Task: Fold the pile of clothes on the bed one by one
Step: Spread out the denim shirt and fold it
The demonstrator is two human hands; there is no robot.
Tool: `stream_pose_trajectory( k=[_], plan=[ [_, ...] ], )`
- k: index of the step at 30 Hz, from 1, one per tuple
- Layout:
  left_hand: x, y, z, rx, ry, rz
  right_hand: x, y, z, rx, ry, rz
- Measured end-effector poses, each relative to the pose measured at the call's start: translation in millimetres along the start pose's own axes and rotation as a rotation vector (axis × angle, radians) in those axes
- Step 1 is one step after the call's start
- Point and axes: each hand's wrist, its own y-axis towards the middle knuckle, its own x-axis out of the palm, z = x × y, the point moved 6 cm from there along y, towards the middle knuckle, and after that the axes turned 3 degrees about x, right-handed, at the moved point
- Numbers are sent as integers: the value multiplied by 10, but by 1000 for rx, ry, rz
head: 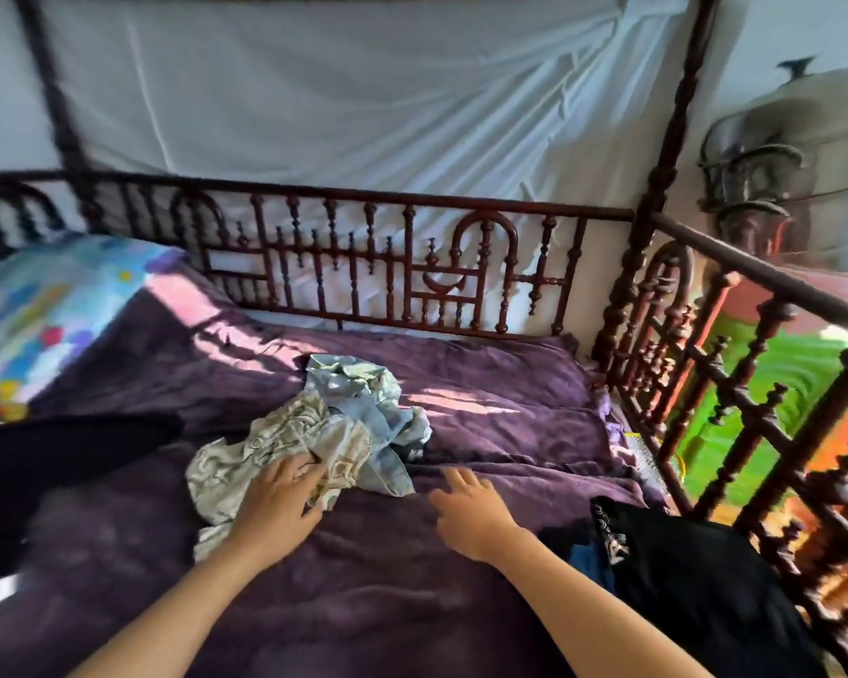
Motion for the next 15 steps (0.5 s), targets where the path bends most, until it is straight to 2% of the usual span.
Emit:
stream_pose_trajectory(
  k=[4, 9, 15],
  plan=[
    [-324, -492, -714, -98, 74, 28, -159, 336, -680, -145, -35, 40],
    [-558, -1366, -1475, -363, 169, -36, -141, 572, -1665, -325, -68, 13],
    [-669, -2228, -1859, -530, 163, -72, 107, 474, -2578, -517, -83, -29]
  ],
)
